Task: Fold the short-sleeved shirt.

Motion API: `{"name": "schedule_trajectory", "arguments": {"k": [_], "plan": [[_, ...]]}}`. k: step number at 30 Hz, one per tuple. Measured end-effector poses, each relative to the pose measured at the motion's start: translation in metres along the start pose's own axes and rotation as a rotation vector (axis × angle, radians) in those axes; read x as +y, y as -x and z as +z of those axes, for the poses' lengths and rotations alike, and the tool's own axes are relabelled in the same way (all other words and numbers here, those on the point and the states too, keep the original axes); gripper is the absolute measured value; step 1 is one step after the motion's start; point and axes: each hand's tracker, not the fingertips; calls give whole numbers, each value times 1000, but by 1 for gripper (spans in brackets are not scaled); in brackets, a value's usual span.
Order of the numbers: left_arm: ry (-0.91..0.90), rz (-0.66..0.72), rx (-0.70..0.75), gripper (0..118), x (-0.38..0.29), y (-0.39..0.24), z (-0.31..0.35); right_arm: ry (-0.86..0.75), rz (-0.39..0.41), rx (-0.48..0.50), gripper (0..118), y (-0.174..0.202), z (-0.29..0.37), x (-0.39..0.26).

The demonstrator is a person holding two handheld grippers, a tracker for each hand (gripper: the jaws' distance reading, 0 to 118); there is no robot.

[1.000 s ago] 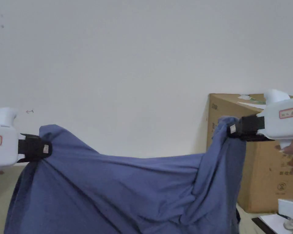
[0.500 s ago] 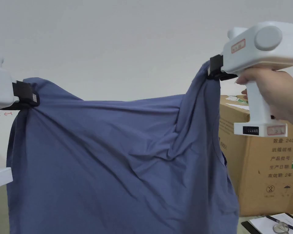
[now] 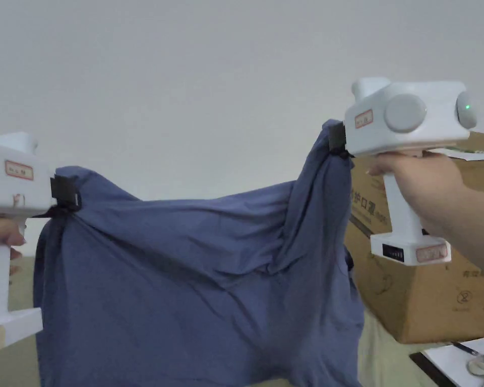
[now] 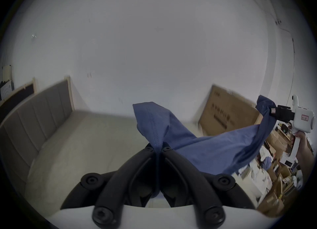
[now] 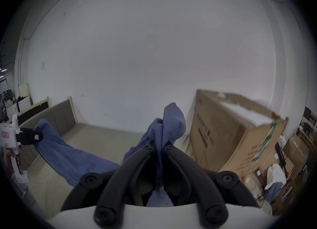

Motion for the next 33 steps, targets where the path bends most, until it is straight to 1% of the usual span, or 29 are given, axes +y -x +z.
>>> {"name": "schedule_trajectory", "arguments": {"k": [2,4,6,7,9,10,12,14,16,19,21,23,25,27,29,30,31,32,33], "plan": [[112,24,-20,2,-47,5,-23,82,-21,21,7,5,-17,-54],[221,41,-3,2,-102,8,-41,200,-50,91,7,4,-30,-113],[317,48,-31,2,-164,10,-46,315,-55,117,7,3,-31,-184],[374,48,-44,2,-193,11,-45,359,-44,125,7,3,-24,-217],[489,23,-72,2,-244,11,-37,453,-40,186,7,0,-4,-274],[535,10,-95,2,-262,16,-34,484,-25,195,7,-1,9,-297],[655,-10,-161,2,-305,18,-14,544,-26,201,7,-5,45,-343],[703,-38,-184,2,-333,19,16,589,-72,226,7,-9,87,-375],[719,-45,-188,2,-349,20,45,602,-100,223,7,-17,125,-395],[727,-16,-196,2,-357,25,91,602,-206,203,7,-32,180,-406],[722,25,-208,2,-357,30,116,600,-259,209,7,-42,211,-405],[705,56,-192,2,-356,33,130,603,-263,201,7,-45,226,-405],[689,86,-152,2,-358,36,134,630,-262,199,7,-43,228,-407],[708,129,-133,2,-362,38,126,666,-259,201,7,-40,215,-414],[712,157,-125,2,-366,36,109,688,-246,167,9,-35,192,-426],[709,168,-117,5,-370,34,101,697,-239,135,11,-33,178,-432],[692,184,-96,13,-370,32,93,702,-248,112,23,-32,165,-437],[675,188,-84,32,-371,32,88,708,-272,78,40,-33,156,-441],[643,199,-48,61,-369,32,84,721,-297,37,64,-35,146,-444]]}}
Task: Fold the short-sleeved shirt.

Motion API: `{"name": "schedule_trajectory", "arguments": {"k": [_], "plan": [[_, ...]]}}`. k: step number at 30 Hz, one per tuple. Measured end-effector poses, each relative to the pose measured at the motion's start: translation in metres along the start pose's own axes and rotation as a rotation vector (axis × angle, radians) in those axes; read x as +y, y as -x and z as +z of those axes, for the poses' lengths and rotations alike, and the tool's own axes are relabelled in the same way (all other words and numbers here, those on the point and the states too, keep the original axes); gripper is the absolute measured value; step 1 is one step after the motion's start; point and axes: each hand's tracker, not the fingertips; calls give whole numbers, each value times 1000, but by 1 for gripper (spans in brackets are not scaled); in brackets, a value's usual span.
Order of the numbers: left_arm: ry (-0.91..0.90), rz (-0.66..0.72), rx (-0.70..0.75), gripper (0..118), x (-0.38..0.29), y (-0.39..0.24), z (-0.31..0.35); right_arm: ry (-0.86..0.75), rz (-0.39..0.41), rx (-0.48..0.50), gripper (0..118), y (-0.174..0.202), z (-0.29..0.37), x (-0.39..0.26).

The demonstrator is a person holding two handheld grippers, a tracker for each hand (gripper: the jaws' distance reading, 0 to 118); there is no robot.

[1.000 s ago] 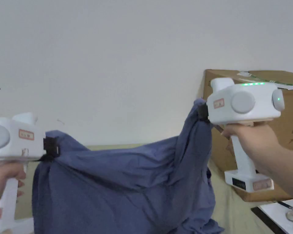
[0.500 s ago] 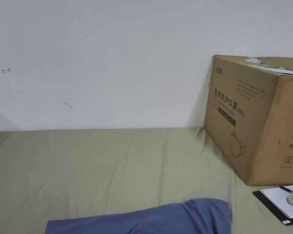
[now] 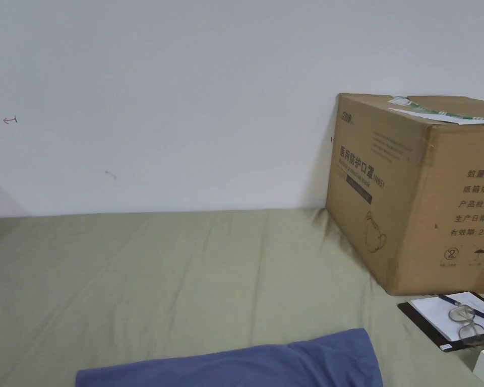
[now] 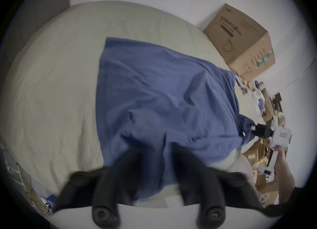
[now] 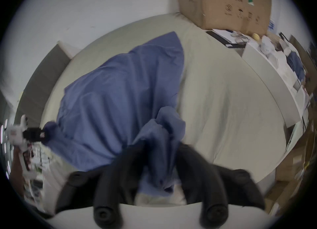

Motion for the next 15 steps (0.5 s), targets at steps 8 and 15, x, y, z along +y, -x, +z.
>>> {"name": "schedule_trajectory", "arguments": {"k": [8,15], "plan": [[-337,10,18,117,-10,-11,68,-278,-56,37,117,10,67,6],[-604,12,-84,60,-60,-33,118,-605,2,261,57,62,153,-25]]}}
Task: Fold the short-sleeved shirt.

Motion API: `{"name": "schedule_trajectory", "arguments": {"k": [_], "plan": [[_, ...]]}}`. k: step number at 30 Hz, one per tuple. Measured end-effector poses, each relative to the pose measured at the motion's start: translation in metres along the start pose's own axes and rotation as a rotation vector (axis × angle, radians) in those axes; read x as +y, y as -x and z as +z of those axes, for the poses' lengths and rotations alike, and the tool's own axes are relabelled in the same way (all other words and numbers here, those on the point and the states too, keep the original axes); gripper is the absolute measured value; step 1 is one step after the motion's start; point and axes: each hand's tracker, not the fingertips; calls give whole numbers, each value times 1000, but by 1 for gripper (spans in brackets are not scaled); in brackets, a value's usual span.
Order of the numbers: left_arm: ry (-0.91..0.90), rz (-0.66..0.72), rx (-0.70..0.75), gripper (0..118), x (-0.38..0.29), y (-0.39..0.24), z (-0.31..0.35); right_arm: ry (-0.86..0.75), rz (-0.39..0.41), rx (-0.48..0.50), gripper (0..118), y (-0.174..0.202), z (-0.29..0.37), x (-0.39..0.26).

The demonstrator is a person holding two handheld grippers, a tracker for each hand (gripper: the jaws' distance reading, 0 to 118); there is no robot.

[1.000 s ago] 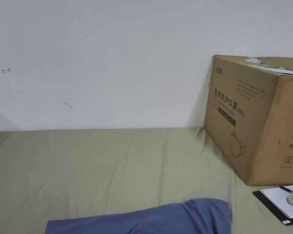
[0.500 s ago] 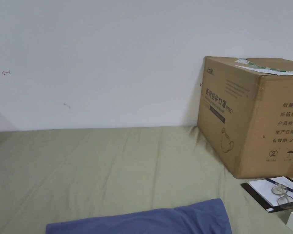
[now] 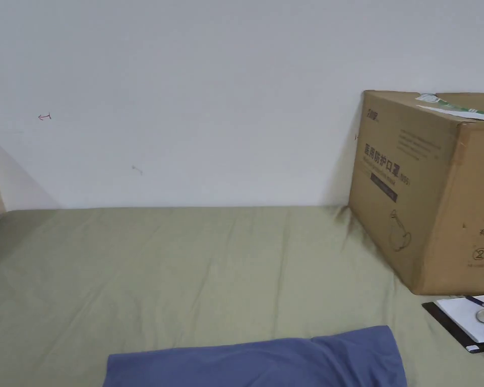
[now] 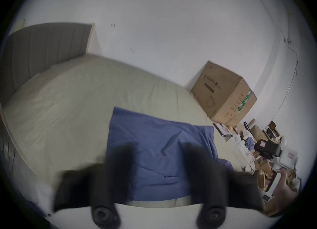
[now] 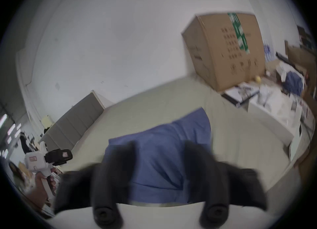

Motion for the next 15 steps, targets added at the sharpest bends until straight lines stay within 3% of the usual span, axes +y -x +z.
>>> {"name": "schedule_trajectory", "arguments": {"k": [1,2,7,10,12,15], "plan": [[-14,-21,25,2,-2,-4,3,-13,43,-4,11,9,1,0],[-5,-56,70,0,-3,-10,4,-29,87,-11,0,17,1,0],[-2,-95,58,0,42,0,-24,-17,73,56,0,32,-15,10],[198,-66,145,0,98,26,-95,10,77,48,0,31,-31,13],[425,-12,154,0,123,54,-161,47,129,36,0,31,-45,13],[559,12,172,1,131,85,-239,88,170,29,0,30,-64,10]]}}
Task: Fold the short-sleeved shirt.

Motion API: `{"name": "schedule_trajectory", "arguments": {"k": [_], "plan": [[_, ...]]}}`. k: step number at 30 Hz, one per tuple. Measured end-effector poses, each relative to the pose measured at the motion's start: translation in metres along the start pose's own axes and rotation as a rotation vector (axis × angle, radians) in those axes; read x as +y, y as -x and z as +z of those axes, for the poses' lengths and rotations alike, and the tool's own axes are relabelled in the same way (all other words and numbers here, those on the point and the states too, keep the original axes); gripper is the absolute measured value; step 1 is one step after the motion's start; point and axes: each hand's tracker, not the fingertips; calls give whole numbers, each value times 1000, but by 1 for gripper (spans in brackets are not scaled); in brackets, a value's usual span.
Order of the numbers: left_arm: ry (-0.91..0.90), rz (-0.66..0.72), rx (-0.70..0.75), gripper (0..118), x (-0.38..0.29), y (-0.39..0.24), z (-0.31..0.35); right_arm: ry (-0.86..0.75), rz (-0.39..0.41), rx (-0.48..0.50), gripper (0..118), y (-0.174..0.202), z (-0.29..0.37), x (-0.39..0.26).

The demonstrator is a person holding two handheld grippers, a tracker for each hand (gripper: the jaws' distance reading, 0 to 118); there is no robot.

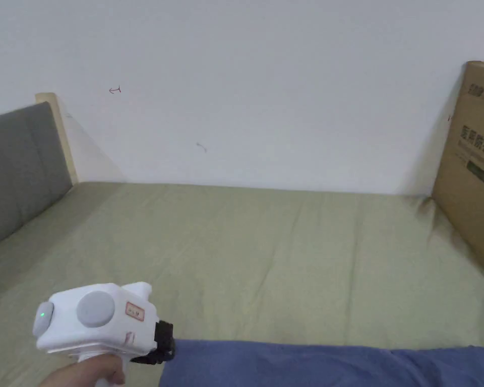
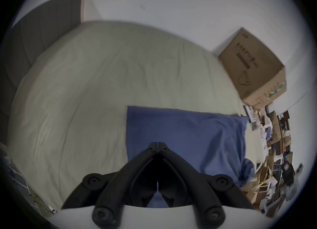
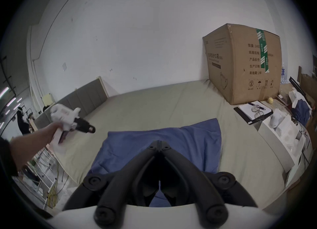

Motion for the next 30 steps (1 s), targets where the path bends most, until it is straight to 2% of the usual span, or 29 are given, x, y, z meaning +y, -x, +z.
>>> {"name": "schedule_trajectory", "arguments": {"k": [1,3,4,6,8,12,15,17,18,20,21,22,23,25,26,28,30], "plan": [[3,8,23,23,12,5,-19,16,3,6,0,-1,-7,-1],[-7,-6,89,100,29,15,-52,54,-13,13,0,-12,-21,-6],[-4,-9,124,117,35,19,-67,70,-24,17,0,-14,-27,-7],[3,-26,215,114,42,29,-88,97,-46,30,0,-19,-40,-9],[-21,-30,167,114,46,32,-110,118,-43,26,0,-22,-52,-10],[136,-84,209,114,43,28,-149,154,-39,27,0,-27,-69,-15],[97,-205,281,111,29,14,-154,177,-52,34,0,-30,-76,-21],[25,-180,284,97,21,7,-147,181,-60,34,0,-31,-77,-24],[4,-174,299,86,18,4,-144,180,-64,34,0,-31,-76,-27],[-33,-178,290,45,16,-1,-134,175,-70,31,0,-32,-73,-29],[-47,-185,261,15,15,-4,-130,160,-76,22,0,-34,-71,-28],[-56,-189,220,0,15,-4,-128,127,-86,10,0,-34,-68,-25],[-54,-180,177,0,14,-6,-123,71,-106,3,0,-40,-67,-16],[-60,-197,213,0,12,-5,-119,18,-149,15,0,-66,-76,11],[-62,-199,210,0,12,-3,-115,41,-157,10,0,-84,-89,31],[-88,-181,189,0,15,-3,-96,137,-187,-102,0,-126,-127,62],[-97,-145,157,0,16,1,-87,280,-224,-98,0,-166,-171,79]]}}
